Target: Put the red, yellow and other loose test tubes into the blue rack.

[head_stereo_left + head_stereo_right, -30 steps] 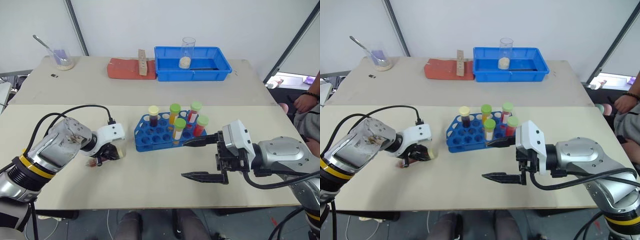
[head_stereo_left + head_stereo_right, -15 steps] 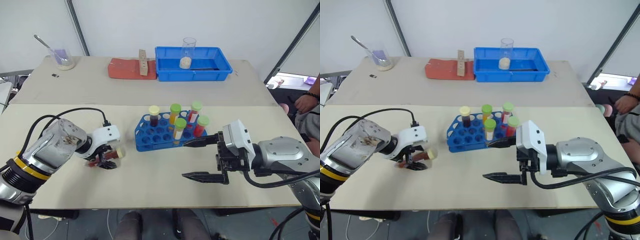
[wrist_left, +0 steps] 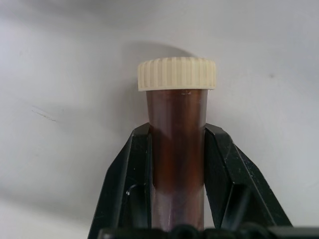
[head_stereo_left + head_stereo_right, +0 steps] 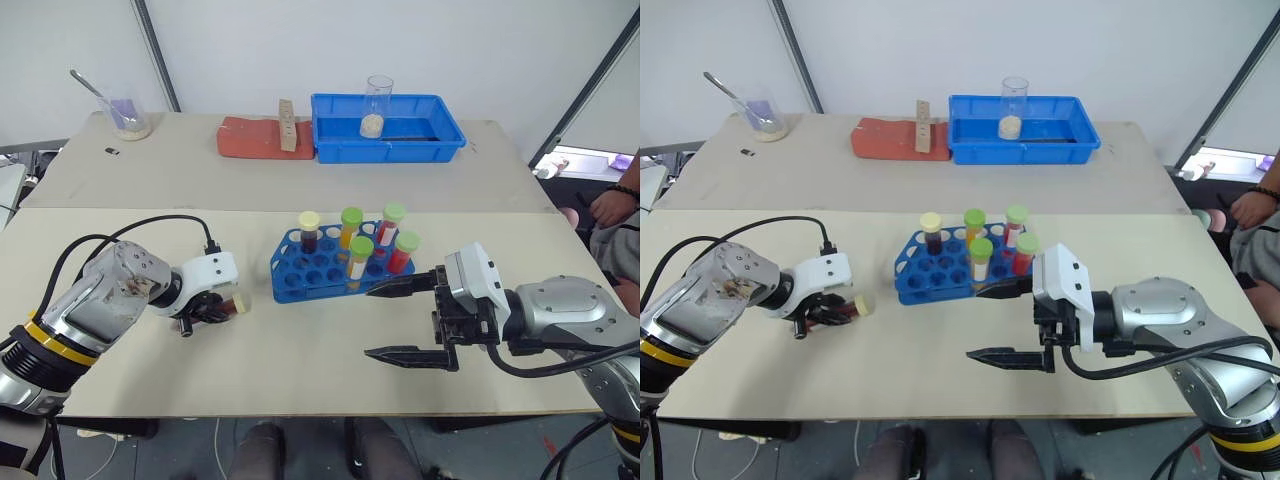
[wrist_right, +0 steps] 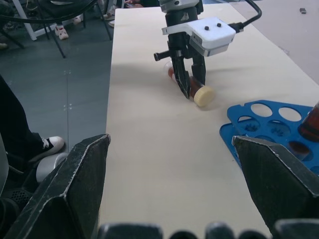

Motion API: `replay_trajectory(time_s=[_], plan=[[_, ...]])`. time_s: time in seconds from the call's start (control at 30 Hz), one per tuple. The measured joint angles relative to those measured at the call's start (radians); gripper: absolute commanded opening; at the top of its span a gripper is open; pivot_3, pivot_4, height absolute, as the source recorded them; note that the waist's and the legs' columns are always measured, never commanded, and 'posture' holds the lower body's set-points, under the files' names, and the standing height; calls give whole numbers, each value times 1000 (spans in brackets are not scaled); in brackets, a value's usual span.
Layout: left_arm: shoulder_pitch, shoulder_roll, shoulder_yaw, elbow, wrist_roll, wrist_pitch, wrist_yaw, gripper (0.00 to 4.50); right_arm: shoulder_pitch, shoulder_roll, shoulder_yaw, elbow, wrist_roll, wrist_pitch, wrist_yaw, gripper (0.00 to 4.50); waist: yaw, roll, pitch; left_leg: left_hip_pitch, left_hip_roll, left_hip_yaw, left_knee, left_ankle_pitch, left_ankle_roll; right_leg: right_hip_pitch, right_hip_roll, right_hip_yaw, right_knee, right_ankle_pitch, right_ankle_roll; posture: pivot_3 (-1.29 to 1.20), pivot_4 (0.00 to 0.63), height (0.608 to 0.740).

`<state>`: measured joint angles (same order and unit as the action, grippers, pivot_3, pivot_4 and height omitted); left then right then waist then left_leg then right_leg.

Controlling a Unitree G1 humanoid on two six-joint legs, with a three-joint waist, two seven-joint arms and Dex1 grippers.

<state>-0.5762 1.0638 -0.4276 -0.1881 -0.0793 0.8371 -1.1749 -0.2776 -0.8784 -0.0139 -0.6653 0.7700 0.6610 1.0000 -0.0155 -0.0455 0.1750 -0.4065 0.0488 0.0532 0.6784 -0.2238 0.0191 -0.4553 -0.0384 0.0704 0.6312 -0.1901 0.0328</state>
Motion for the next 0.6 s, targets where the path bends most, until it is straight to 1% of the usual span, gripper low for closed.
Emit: replay_trajectory(time_s=[0.07, 0.13, 0.23, 0.27, 0.33, 0.37, 0.43, 0.47, 0.53, 0.6], plan=[[7, 12, 5, 3, -4, -27, -22, 905, 7, -18, -3, 0, 0, 0, 3, 4375, -2, 0, 0, 0, 0, 0, 0, 0, 0, 0, 0, 0, 0, 0, 0, 0, 150, 740], [12, 25, 31, 11, -38, -43, -67, 905, 22, -38, -19, 0, 0, 0, 8, 4375, -1, 0, 0, -1, 0, 0, 0, 0, 0, -1, 0, 0, 0, 0, 0, 0, 150, 740], [-13, 7, 150, 37, -157, -48, -139, 905, 39, -53, -56, -1, 2, 0, 6, 4375, 3, 0, 0, -3, 0, 0, 1, 0, 0, -1, 0, -1, -1, 0, 0, 0, 150, 740], [-32, -14, 206, 42, -213, -34, -156, 905, 59, -58, -74, -5, 8, 1, 2, 4375, 8, 0, 0, -3, 0, -1, 1, 0, 0, -1, 0, -1, -1, 0, 0, 0, 150, 740], [-63, -72, 307, 43, -308, -2, -159, 905, 92, -64, -98, -13, 19, 8, -6, 4375, 12, 0, 0, -3, -1, 0, 2, 0, 0, -1, -1, -1, -2, 0, 0, 0, 150, 740], [-75, -128, 368, 40, -368, 16, -144, 905, 117, -64, -115, -24, 20, 11, -17, 4375, 14, 0, 0, -3, -1, 0, 2, 0, 0, 0, -1, 0, -2, 1, 1, 0, 150, 740], [-81, -202, 422, 25, -431, 25, -104, 905, 143, -64, -130, -46, 19, 12, -37, 4375, 13, 0, 0, -3, -1, 0, 2, 0, 0, 0, -2, 0, -2, 2, 4, 0, 150, 740], [-81, -265, 451, 6, -461, 39, -57, 905, 159, -56, -133, -61, 15, 12, -61, 4375, 13, -1, 0, -3, -1, 0, 3, 0, 0, 1, -2, 0, -2, 3, 6, 0, 150, 740], [-72, -332, 462, -14, -474, 32, 8, 905, 177, -44, -135, -81, -5, 6, -93, 4375, 12, -1, 0, -2, -1, -1, 2, 0, 0, 1, -1, 0, -2, 4, 6, 0, 150, 740], [-35, -437, 469, -42, -471, -24, 101, 905, 190, -24, -132, -98, -38, -3, -133, 4375, 9, 0, 0, -2, -1, 0, 2, 0, 0, 1, -1, 1, -2, 4, 6, 0, 150, 740]])
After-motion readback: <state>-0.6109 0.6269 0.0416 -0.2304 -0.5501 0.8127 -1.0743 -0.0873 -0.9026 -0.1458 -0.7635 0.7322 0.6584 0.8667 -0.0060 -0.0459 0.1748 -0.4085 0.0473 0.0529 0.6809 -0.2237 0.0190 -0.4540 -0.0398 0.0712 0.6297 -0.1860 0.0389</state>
